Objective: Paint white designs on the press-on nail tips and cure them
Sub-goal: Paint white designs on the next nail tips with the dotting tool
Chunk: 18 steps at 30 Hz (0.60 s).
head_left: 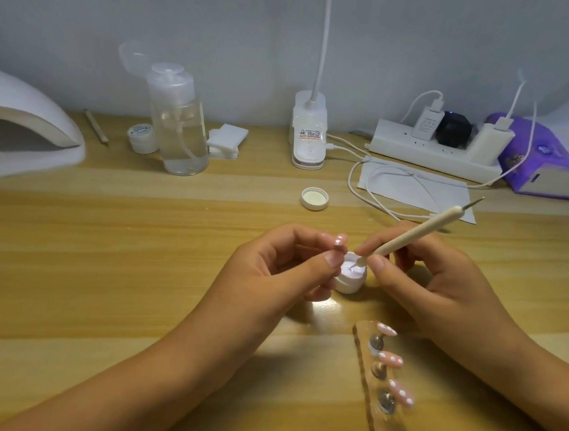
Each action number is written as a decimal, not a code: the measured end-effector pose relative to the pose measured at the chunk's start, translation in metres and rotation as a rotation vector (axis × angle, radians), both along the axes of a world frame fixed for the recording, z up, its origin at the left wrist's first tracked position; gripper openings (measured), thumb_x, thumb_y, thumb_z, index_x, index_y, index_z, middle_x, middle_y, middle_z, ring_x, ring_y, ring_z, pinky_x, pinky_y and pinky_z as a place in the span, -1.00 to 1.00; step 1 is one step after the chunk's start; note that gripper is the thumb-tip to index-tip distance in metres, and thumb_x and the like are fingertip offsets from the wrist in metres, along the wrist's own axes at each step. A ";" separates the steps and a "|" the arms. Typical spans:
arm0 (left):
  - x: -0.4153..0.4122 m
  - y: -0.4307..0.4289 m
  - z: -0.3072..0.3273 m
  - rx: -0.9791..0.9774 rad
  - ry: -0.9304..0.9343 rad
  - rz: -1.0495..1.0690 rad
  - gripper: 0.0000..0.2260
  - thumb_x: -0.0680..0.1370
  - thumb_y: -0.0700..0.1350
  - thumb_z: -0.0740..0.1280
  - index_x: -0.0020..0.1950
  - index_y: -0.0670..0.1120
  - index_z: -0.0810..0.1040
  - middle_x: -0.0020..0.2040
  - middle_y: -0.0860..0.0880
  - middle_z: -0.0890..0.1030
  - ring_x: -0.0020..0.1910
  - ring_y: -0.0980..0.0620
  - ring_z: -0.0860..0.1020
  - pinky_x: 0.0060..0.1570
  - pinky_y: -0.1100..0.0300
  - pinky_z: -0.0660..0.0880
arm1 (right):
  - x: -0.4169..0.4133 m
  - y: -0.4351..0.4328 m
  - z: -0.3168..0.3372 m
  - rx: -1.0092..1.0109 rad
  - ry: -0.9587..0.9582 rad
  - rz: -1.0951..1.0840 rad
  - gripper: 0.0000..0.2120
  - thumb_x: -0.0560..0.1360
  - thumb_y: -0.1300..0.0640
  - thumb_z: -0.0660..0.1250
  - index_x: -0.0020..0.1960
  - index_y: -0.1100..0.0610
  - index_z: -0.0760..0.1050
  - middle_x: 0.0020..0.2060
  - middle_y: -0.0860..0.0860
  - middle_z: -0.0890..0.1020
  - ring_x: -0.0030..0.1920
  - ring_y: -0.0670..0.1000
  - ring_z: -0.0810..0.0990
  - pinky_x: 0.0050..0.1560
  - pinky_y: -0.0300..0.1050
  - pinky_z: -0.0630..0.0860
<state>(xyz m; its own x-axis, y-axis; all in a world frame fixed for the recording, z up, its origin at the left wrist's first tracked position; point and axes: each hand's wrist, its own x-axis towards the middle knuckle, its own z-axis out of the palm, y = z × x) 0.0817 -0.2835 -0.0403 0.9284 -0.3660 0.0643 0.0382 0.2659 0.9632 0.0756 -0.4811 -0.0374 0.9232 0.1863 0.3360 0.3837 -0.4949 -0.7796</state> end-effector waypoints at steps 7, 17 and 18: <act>-0.003 0.000 0.000 0.059 -0.062 -0.085 -0.90 0.43 -0.16 0.42 -0.12 0.02 0.68 -0.20 0.08 0.66 -0.25 0.19 0.58 -0.21 0.37 0.49 | -0.001 -0.008 0.004 0.418 0.039 -0.057 -0.85 0.39 0.00 0.51 -0.12 -0.06 0.56 -0.23 -0.11 0.60 -0.22 -0.13 0.50 -0.22 -0.36 0.44; -0.004 -0.002 -0.003 0.201 -0.135 -0.163 -0.92 0.43 -0.12 0.45 -0.14 0.07 0.67 -0.21 0.13 0.66 -0.23 0.22 0.56 -0.16 0.37 0.50 | -0.006 -0.002 0.005 0.759 0.216 0.166 -0.83 0.37 0.11 0.37 -0.34 0.02 0.40 -0.49 -0.01 0.41 -0.45 -0.10 0.39 -0.01 -0.03 0.60; -0.004 -0.002 -0.004 0.202 -0.136 -0.168 -0.92 0.43 -0.12 0.45 -0.14 0.06 0.67 -0.21 0.13 0.66 -0.23 0.21 0.56 -0.16 0.36 0.50 | -0.007 -0.001 0.007 0.777 0.232 0.168 -0.80 0.37 0.11 0.41 -0.35 0.03 0.40 -0.50 0.00 0.41 -0.46 -0.10 0.41 -0.04 -0.04 0.61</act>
<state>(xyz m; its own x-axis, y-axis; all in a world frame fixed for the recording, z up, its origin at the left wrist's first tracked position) 0.0774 -0.2856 -0.0438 0.8414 -0.5321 0.0945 -0.0681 0.0690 0.9953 0.0687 -0.4821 -0.0307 0.9656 0.1210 0.2303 0.1918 0.2669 -0.9444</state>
